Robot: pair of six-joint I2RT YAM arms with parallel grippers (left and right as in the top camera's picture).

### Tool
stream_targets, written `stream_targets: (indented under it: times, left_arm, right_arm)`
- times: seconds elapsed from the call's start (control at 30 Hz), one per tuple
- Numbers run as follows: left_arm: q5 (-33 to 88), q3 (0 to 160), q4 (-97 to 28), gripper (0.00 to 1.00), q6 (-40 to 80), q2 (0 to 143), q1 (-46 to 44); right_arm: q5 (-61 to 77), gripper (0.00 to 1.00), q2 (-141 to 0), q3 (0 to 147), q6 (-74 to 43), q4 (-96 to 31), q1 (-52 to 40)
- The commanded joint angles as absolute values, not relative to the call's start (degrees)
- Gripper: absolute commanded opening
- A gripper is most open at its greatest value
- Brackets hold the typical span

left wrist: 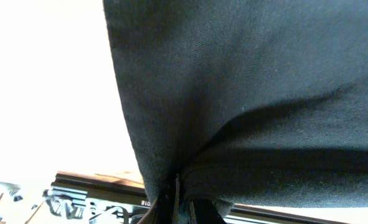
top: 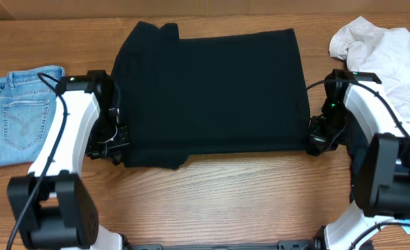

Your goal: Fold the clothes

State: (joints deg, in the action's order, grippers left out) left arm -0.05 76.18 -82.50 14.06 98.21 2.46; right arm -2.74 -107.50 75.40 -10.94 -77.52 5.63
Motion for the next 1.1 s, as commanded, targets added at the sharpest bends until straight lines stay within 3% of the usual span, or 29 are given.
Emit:
stream_targets:
  times: [0.0, 0.47, 1.07]
  left_arm:
    - [-4.71, 74.11, -82.72, 0.04, 17.04, 93.1, 4.21]
    - [-4.43, 72.95, -63.02, 0.04, 18.52, 91.74, 6.2]
    - [-4.93, 72.95, -49.52, 0.04, 18.5, 101.6, 6.15]
  right_arm:
    - [-5.1, 0.04, -101.01, 74.85, -12.29, -77.06, 6.2]
    - [0.69, 0.04, -96.55, 74.85, -8.54, -55.81, 6.13]
    - [1.85, 0.05, -101.97, 74.85, -5.5, -42.46, 6.13]
